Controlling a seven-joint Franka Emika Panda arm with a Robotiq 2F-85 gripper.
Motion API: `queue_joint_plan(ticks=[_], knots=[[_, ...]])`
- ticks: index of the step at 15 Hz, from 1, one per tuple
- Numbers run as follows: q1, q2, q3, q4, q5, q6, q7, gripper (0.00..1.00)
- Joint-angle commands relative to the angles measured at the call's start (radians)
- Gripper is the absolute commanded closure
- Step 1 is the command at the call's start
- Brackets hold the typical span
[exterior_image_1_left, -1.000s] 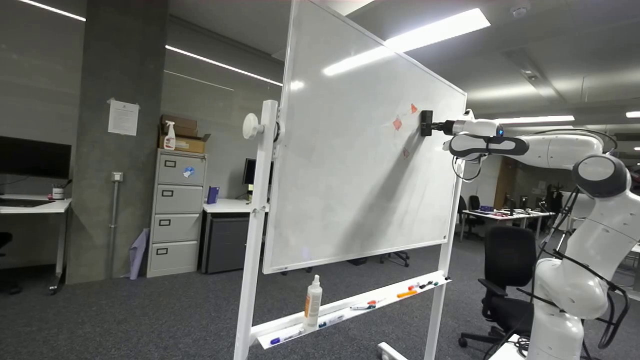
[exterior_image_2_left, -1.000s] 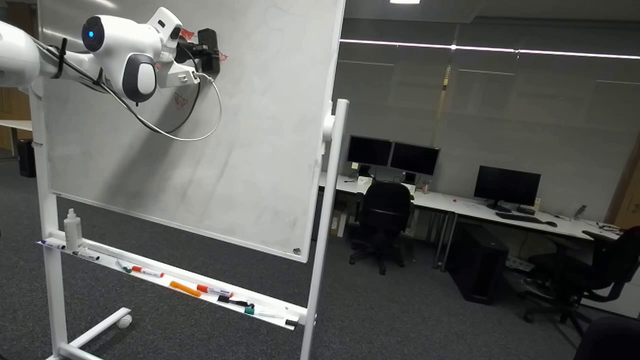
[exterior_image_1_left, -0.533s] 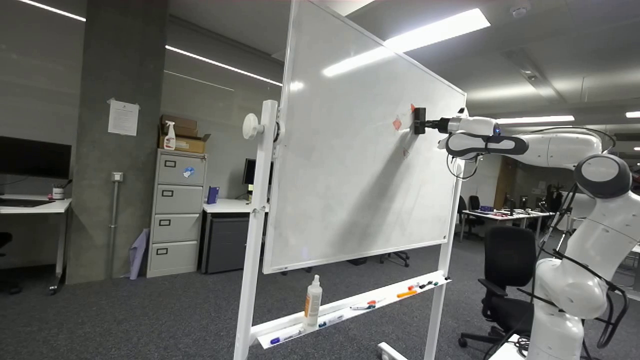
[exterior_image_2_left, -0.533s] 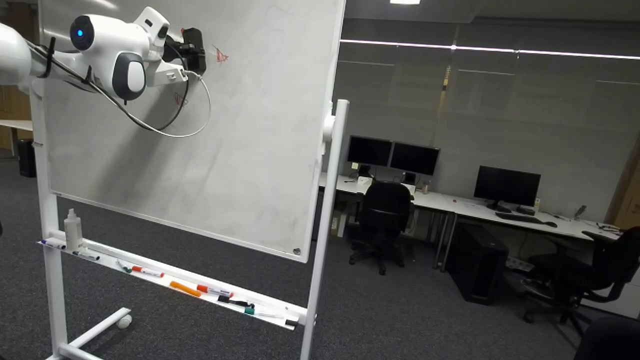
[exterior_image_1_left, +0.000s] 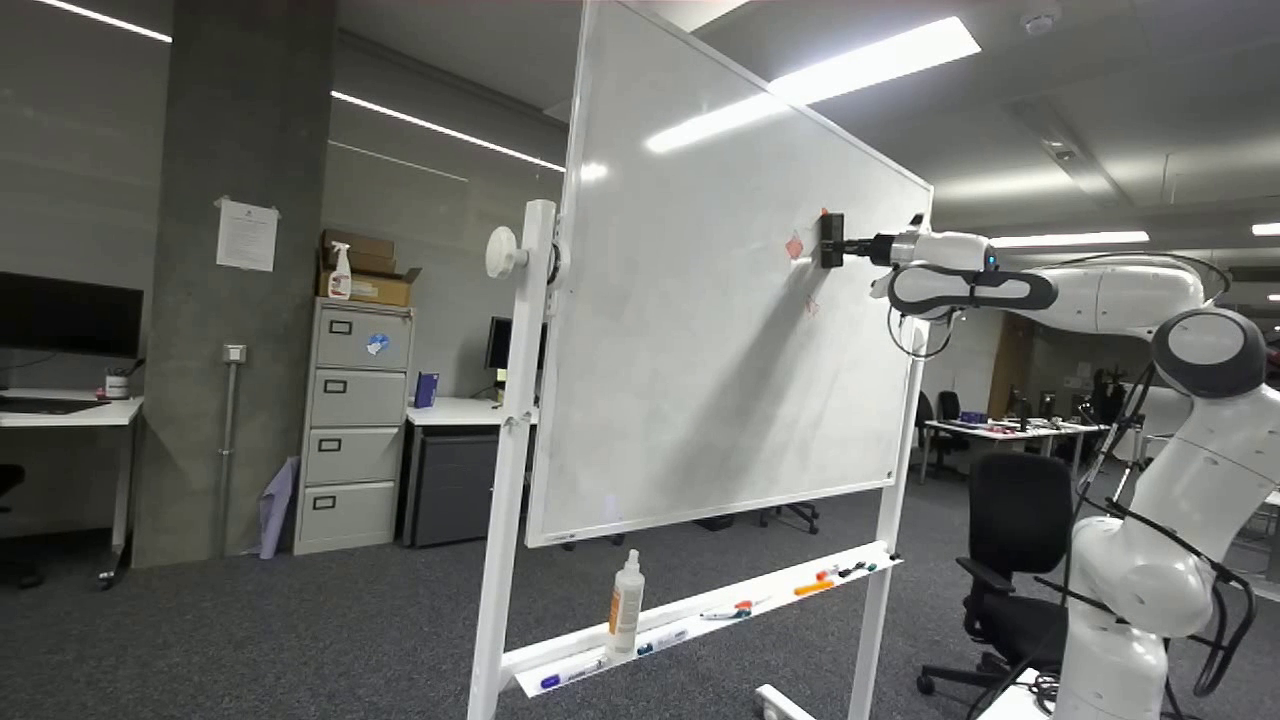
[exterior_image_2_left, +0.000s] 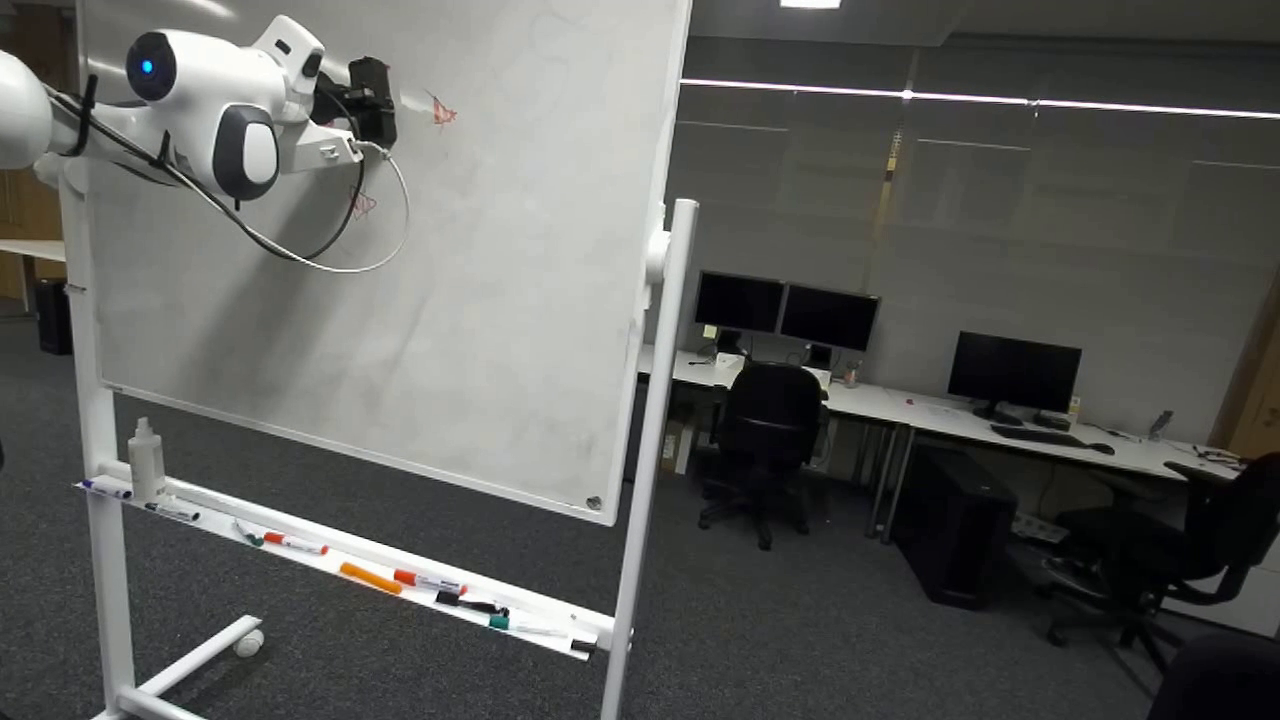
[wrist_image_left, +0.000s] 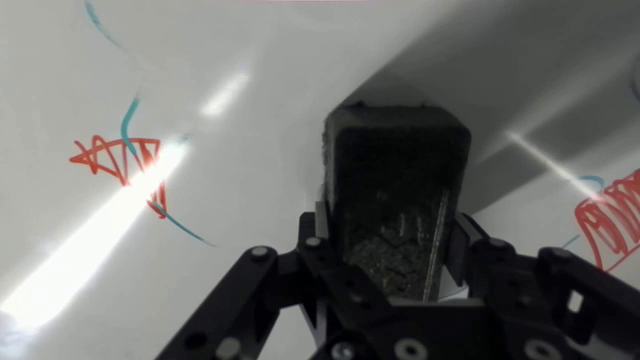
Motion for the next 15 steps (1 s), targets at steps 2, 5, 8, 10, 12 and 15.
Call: queue_joint_plan(ticks=[2,5,8,10,12,15], knots=[[0.016,0.046,-0.025,0.042,0.017,-0.032,0.011,0.69],[0.024,0.041,-0.058,0.064,0.027,-0.039,0.014,0.69],[0.031,0.034,-0.083,0.078,0.039,-0.041,0.018,0.69],[0.030,0.036,-0.108,0.092,0.045,-0.042,0.020,0.69],[0.029,0.043,-0.141,0.107,0.049,-0.044,0.021,0.69],[0.032,0.055,-0.189,0.126,0.057,-0.054,0.025,0.69]])
